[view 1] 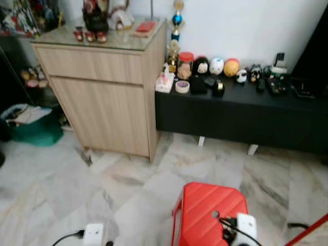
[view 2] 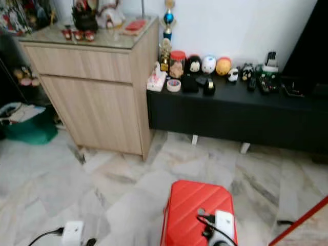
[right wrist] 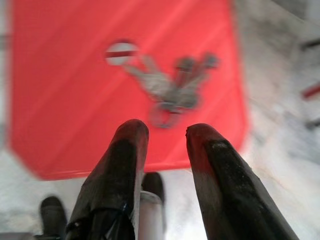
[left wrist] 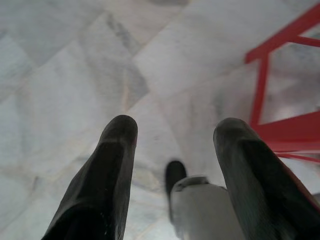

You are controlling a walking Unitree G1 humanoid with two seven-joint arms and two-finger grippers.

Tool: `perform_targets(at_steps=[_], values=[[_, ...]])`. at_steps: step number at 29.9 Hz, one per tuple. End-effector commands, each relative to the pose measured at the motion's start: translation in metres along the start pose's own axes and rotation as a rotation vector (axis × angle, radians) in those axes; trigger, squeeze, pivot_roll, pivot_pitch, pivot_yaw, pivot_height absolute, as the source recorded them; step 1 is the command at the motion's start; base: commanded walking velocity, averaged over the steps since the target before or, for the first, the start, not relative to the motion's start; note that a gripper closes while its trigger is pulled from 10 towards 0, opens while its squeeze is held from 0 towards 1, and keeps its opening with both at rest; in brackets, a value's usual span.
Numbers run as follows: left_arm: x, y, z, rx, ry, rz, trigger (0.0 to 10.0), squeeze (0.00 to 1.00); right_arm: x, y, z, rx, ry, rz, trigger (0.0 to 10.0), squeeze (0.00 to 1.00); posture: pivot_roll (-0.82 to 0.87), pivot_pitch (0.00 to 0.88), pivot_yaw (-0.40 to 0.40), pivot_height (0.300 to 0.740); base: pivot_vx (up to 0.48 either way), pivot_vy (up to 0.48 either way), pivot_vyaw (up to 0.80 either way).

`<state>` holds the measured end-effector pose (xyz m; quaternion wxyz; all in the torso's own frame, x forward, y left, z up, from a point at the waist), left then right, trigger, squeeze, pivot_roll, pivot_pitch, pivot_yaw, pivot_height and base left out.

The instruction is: Hang keys on a hook

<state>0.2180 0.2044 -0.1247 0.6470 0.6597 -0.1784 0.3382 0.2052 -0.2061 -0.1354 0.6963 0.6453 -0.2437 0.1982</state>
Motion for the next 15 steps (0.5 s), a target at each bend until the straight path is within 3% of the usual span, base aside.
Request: perform_targets(at_steps=[1,4,7,9,15], values=[[-0.005,0.002,-0.012,0.026,-0.001,-0.012,10.0,0.00,0.008,-0.001,-0.007,0.012,-0.007,0.028,10.0,0.00,0.04,0.000,-0.049,0.740,0.000,0.000,0.00],[-0.002,0.002,-0.012,0.020,-0.009,0.003,10.0,0.00,0.009,-0.001,-0.007,0.007,-0.016,0.040,10.0,0.00,0.04,0.000,-0.049,0.740,0.000,0.000,0.00],[0.024,0.000,-0.013,0.006,-0.018,0.100,10.0,0.00,0.016,0.000,-0.002,-0.028,-0.046,0.101,10.0,0.00,0.04,0.000,-0.054,0.740,0.000,0.000,0.00],[0.029,-0.001,-0.013,0.003,-0.018,0.116,10.0,0.00,0.018,0.000,-0.002,-0.032,-0.050,0.112,10.0,0.00,0.04,0.000,-0.054,0.740,0.000,0.000,0.00],[0.098,0.000,-0.001,-0.063,-0.039,0.362,10.0,0.00,0.037,0.005,-0.003,-0.003,-0.010,0.249,10.0,0.00,0.03,0.000,-0.051,0.740,0.000,0.000,0.00]])
Point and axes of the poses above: a point about 5 cm out from each wrist's last joint towards the gripper, its own y axis pointing back from the gripper into the wrist, its own x axis along the axis of the wrist's last joint, z = x × y, the point moved 6 cm from there along -y, pointing out of the wrist towards the gripper, and after that the axes turned 11 degrees about y, right-handed, at the moved point
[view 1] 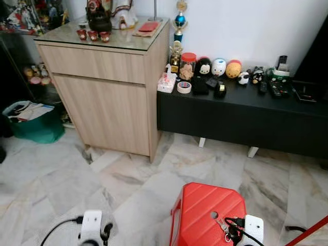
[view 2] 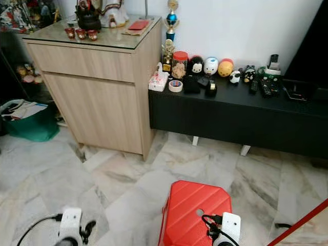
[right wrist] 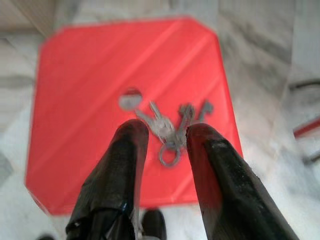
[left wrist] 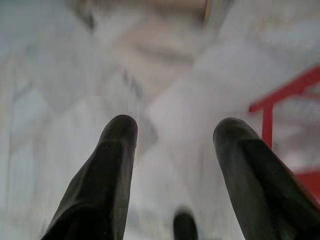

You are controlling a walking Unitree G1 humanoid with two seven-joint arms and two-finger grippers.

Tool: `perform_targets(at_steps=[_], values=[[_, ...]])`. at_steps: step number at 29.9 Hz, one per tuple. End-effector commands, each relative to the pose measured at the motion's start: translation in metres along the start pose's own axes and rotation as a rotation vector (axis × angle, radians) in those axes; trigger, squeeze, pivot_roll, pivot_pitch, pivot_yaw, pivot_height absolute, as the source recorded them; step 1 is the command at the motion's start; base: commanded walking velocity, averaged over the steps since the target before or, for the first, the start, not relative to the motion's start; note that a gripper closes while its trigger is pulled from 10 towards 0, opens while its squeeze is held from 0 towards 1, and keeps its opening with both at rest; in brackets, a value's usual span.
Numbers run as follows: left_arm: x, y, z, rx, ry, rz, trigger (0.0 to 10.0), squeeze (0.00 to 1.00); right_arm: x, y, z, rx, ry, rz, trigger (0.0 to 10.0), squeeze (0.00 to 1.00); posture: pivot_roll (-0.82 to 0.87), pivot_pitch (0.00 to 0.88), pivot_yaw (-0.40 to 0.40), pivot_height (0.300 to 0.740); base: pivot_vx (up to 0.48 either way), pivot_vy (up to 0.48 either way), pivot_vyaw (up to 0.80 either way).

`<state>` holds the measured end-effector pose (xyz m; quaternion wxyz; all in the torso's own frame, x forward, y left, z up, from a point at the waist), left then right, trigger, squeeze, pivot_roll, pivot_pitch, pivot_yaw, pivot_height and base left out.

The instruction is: Hang keys on a hook

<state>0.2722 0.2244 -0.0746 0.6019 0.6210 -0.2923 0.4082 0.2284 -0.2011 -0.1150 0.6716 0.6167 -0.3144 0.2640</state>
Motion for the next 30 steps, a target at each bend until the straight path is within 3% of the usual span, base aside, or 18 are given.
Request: perform_targets(at_steps=[1,4,10,11,13,14,22,30], values=[[0.035,-0.007,0.005,-0.030,0.008,0.127,10.0,0.00,0.009,0.000,0.003,-0.002,-0.004,0.058,10.0,0.00,0.02,0.000,-0.051,0.740,0.000,0.000,0.00],[0.065,-0.009,0.013,-0.058,0.025,0.247,10.0,0.00,0.015,0.002,0.005,-0.015,0.003,0.104,10.0,0.00,0.02,0.000,-0.050,0.740,0.000,0.000,0.00],[0.086,-0.001,0.028,-0.130,0.019,0.371,10.0,0.00,0.025,0.004,0.004,-0.016,0.019,0.179,10.0,0.00,0.01,0.000,-0.042,0.740,0.000,0.000,0.00],[0.089,0.003,0.030,-0.145,0.010,0.398,10.0,0.00,0.101,0.001,0.003,-0.039,0.071,0.439,10.0,0.00,0.01,0.000,-0.042,0.740,0.000,0.000,0.00],[0.093,0.008,0.030,-0.158,0.005,0.428,10.0,0.00,0.142,0.005,0.000,-0.056,0.078,0.557,10.0,0.00,0.01,0.000,-0.042,0.740,0.000,0.000,0.00],[0.095,0.010,0.030,-0.162,0.002,0.440,10.0,0.00,0.147,0.007,0.000,-0.061,0.081,0.578,10.0,0.00,0.01,0.000,-0.042,0.740,0.000,0.000,0.00],[0.105,0.024,0.023,-0.186,-0.028,0.492,10.0,0.00,0.165,0.019,0.006,-0.066,0.100,0.674,10.0,0.00,0.02,0.000,-0.044,0.740,0.000,0.000,0.00],[0.110,0.027,0.024,-0.186,-0.021,0.504,10.0,0.00,0.153,0.022,0.008,-0.087,0.068,0.625,10.0,0.00,0.02,0.000,-0.048,0.740,0.000,0.000,0.00]])
Point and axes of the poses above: a point about 5 cm out from each wrist's last joint towards the gripper, its own y axis pointing back from the gripper into the wrist, its own x axis along the axis of the wrist's last joint, z = x × y, the point moved 6 cm from there along -y, pointing out of the wrist towards the gripper, and after that the axes turned 11 degrees about y, right-handed, at the moved point
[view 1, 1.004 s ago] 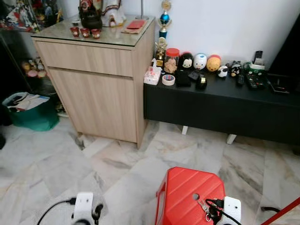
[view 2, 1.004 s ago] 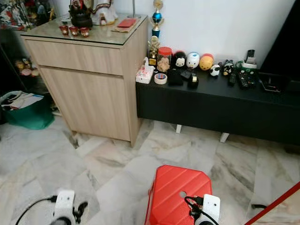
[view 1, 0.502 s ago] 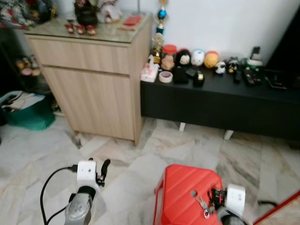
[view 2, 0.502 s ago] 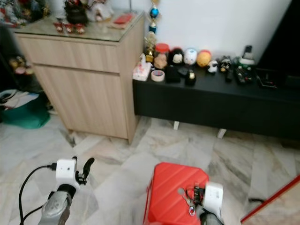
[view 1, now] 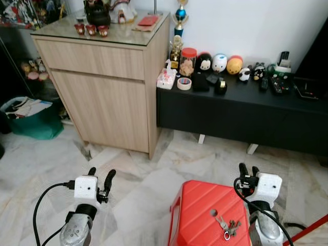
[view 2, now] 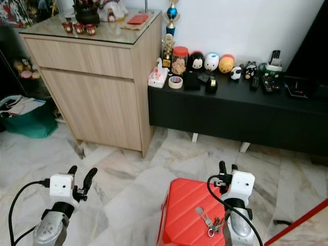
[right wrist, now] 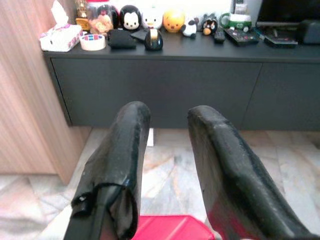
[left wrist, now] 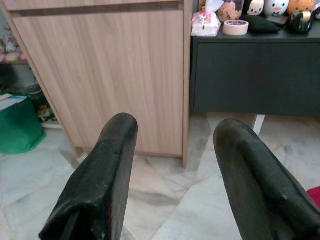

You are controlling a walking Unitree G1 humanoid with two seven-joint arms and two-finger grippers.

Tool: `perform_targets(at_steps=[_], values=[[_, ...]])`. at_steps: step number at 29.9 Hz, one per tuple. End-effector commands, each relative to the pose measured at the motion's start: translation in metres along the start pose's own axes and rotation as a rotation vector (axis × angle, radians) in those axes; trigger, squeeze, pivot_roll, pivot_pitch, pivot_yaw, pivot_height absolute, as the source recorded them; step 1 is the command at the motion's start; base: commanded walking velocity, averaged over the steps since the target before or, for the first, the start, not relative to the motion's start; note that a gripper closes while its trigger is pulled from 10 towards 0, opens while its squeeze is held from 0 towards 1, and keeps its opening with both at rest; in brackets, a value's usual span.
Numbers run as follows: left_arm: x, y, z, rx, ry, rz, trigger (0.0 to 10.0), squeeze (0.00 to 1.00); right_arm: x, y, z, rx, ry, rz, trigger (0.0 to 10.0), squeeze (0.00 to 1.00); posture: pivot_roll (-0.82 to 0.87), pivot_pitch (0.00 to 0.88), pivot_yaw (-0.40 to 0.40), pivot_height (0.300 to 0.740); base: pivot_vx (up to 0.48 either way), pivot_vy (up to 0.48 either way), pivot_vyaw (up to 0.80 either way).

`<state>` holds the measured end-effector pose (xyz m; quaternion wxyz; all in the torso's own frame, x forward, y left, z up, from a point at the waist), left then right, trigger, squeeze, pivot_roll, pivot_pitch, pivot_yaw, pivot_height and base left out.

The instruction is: Hang keys on a hook

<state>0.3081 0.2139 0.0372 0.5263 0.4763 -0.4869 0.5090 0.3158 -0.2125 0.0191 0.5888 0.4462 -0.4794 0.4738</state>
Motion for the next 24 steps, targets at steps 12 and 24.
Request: perform_targets(at_steps=[12,24], values=[[0.0017,-0.0053,0.0109,0.000,0.045,-0.007,10.0,0.00,-0.0104,0.0023,-0.0054,-0.018,-0.019,-0.086,10.0,0.00,0.01,0.000,-0.044,0.740,0.000,0.000,0.00],[0.0006,-0.0051,0.0112,0.008,0.052,-0.015,10.0,0.00,-0.0144,-0.0006,-0.0030,-0.020,-0.013,-0.125,10.0,0.00,0.01,0.000,-0.047,0.700,0.000,0.000,0.00]])
Point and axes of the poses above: a point about 5 cm out from each wrist's last joint towards the gripper, its own y axis pointing back from the gripper into the wrist, its own x axis along the axis of the wrist's last joint, z = x × y, the point moved 6 cm from there along -y, pointing out of the wrist towards the gripper, and after that the axes turned 11 degrees about y, right-handed, at the moved point
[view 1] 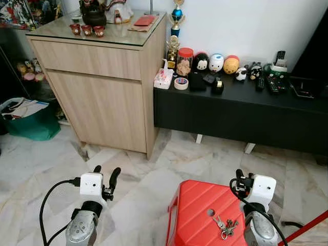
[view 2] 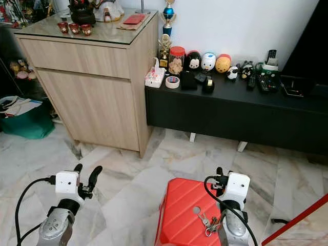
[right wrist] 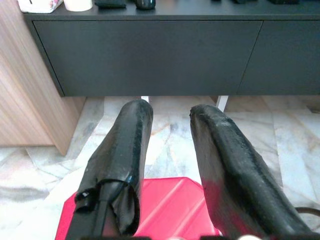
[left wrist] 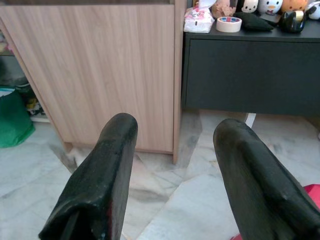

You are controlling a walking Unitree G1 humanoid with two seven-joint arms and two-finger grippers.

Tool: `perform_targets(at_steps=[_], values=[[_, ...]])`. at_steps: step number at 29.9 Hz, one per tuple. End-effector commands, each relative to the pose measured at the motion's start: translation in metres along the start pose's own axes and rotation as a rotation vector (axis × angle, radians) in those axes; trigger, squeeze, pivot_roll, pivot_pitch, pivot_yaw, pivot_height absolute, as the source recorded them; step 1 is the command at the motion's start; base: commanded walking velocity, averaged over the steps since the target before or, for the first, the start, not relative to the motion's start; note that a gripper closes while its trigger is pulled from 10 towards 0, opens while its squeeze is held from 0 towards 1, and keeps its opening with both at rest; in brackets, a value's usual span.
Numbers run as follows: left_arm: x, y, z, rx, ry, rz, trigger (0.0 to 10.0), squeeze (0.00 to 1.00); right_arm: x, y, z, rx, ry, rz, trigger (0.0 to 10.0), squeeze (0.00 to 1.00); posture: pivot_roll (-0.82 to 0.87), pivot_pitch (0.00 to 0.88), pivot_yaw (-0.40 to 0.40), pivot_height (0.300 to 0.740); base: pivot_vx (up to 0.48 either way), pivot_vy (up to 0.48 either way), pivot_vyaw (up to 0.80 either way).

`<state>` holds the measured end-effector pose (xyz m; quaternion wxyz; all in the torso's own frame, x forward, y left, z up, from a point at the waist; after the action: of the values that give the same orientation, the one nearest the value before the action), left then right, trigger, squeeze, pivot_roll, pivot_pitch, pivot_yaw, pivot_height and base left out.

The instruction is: Hang keys on a hook

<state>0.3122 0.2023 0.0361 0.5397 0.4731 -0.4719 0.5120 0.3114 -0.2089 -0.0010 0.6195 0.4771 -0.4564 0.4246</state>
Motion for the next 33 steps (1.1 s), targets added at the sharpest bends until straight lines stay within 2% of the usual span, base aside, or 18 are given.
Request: perform_targets(at_steps=[1,5,10,18,25,33], values=[[0.003,-0.001,0.000,0.006,0.017,0.007,10.0,0.00,0.006,-0.004,0.002,-0.001,0.001,0.011,10.0,0.00,0.01,0.000,-0.047,0.695,0.000,0.000,0.00],[0.002,-0.001,0.000,0.010,0.018,0.006,10.0,0.00,0.004,-0.004,-0.002,0.016,-0.002,0.000,10.0,0.00,0.01,0.000,-0.048,0.675,0.000,0.000,0.00],[0.001,-0.001,0.000,0.016,0.018,0.000,10.0,0.00,0.004,-0.003,-0.008,0.055,0.001,0.003,10.0,0.00,0.02,0.000,-0.051,0.675,0.000,0.000,0.00],[0.000,-0.001,-0.001,0.025,0.018,-0.005,10.0,0.00,0.001,-0.004,-0.009,0.057,-0.007,-0.019,10.0,0.00,0.02,0.000,-0.054,0.675,0.000,0.000,0.00],[-0.001,-0.001,-0.002,0.031,0.018,-0.012,10.0,0.00,-0.003,-0.004,-0.013,0.077,-0.011,-0.039,10.0,0.00,0.02,0.000,-0.054,0.632,0.000,0.000,0.00],[-0.002,-0.001,-0.001,0.032,0.018,-0.017,10.0,0.00,-0.004,-0.004,-0.015,0.091,-0.017,-0.040,10.0,0.00,0.02,0.000,-0.053,0.627,0.000,0.000,0.00]])
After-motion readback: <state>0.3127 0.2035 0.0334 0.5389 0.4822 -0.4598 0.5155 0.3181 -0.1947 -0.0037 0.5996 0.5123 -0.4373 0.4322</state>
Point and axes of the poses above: a point about 5 cm out from each wrist's last joint towards the gripper, its own y axis pointing back from the gripper into the wrist, its own x axis along the axis of the wrist's last joint, z = x × y, the point moved 6 cm from there along -y, pointing out of the wrist towards the gripper, and after that the axes turned 11 degrees about y, right-handed, at the moved point
